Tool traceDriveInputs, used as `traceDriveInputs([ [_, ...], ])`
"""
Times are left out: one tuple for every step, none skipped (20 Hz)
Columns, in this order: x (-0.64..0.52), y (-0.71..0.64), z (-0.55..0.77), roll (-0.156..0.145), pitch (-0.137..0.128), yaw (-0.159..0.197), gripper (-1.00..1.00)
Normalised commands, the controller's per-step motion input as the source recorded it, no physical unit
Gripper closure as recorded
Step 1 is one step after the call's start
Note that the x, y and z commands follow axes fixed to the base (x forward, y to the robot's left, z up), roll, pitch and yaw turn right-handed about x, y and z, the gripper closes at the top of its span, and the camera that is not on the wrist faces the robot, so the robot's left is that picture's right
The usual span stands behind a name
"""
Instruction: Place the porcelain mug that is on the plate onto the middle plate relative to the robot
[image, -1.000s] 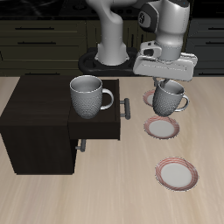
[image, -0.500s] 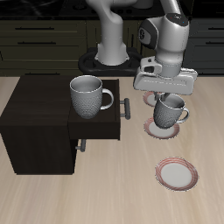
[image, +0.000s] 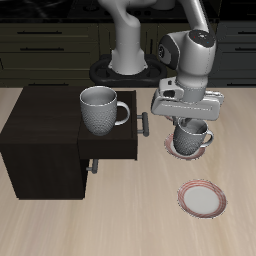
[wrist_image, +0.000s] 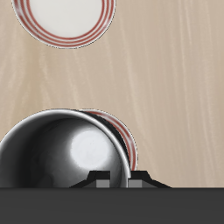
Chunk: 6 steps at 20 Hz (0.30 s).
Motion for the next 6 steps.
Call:
traceDriveInputs([
  [-0.09,0.04,-0.19,-0.048,0.15,-0.065,1.0],
  [-0.13,-0.06,-0.08,-0.103,0.045,-0.097,-1.0],
  [-0.23,0.34,-0.08,0.237,0.142,-0.024,-1.0],
  [-0.03,-0.07,0.09,-0.075,-0.089,0.054,-1.0],
  [0.04,0.07,0.03,0.068,0.08,-0.035,-1.0],
  [0.03,-0.02,0.09,-0.015,-0.03,0.007,-1.0],
])
